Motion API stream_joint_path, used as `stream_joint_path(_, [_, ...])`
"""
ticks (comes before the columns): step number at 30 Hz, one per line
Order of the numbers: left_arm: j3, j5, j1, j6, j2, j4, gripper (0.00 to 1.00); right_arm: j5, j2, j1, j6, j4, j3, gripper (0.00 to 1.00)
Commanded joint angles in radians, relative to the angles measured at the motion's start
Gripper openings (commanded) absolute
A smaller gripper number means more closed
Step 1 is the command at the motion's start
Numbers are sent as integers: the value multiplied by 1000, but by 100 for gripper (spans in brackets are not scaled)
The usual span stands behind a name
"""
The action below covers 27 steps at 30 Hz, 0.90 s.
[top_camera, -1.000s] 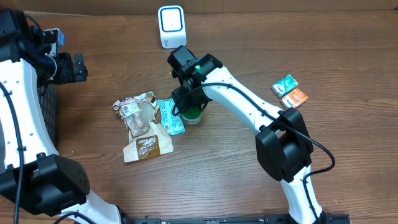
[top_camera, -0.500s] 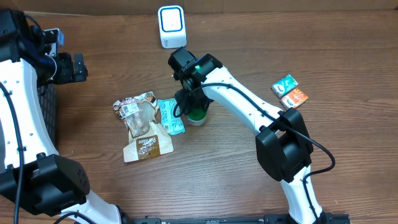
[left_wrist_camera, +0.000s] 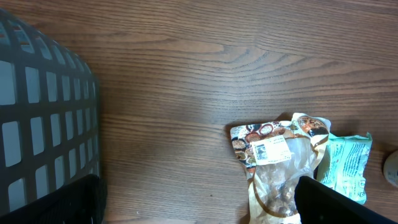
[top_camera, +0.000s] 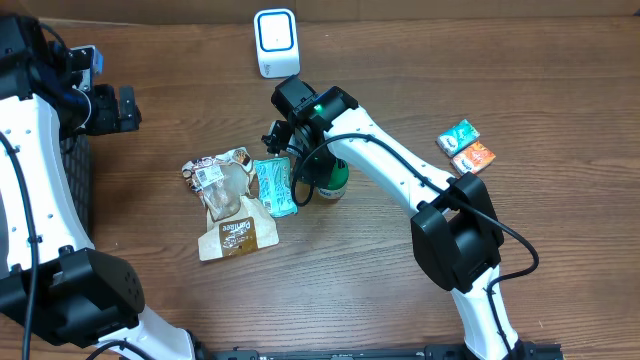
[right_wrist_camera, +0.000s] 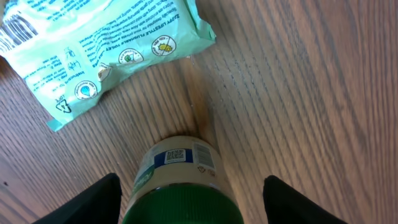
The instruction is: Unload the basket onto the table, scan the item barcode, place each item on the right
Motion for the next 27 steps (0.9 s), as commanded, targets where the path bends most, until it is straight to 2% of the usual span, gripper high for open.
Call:
stream_joint_path(1, [1,1,-1,12,-2,1,99,31,-6,-3,180,-10,72,73])
stream_joint_path(3, [1,1,-1,12,-2,1,100,74,-9,-4,377,-72,135,77])
stream_joint_path(5, [1,1,-1,12,-2,1,100,75,-9,-4,494,-126,175,77])
stream_joint_path(6, [1,1,-1,12,-2,1,99,75,-9,-4,561,-148,186,80])
stream_joint_path(10, [1,1,-1,12,-2,1,99,75,-4,-17,821,-175,165,88])
stream_joint_path(12, [1,1,-1,12,-2,1,99,73,-1,-27,902,-174,134,89])
stream_joint_path(21, [1,1,-1,12,-2,1,99,-58,1,-51,938,-123,13,89])
stream_joint_path(25, [1,1,-1,12,-2,1,100,-58,1,-51,938,-101,-22,80])
stream_joint_path(27, [1,1,-1,12,-2,1,99,-57,1,-51,937,-99,-32,71])
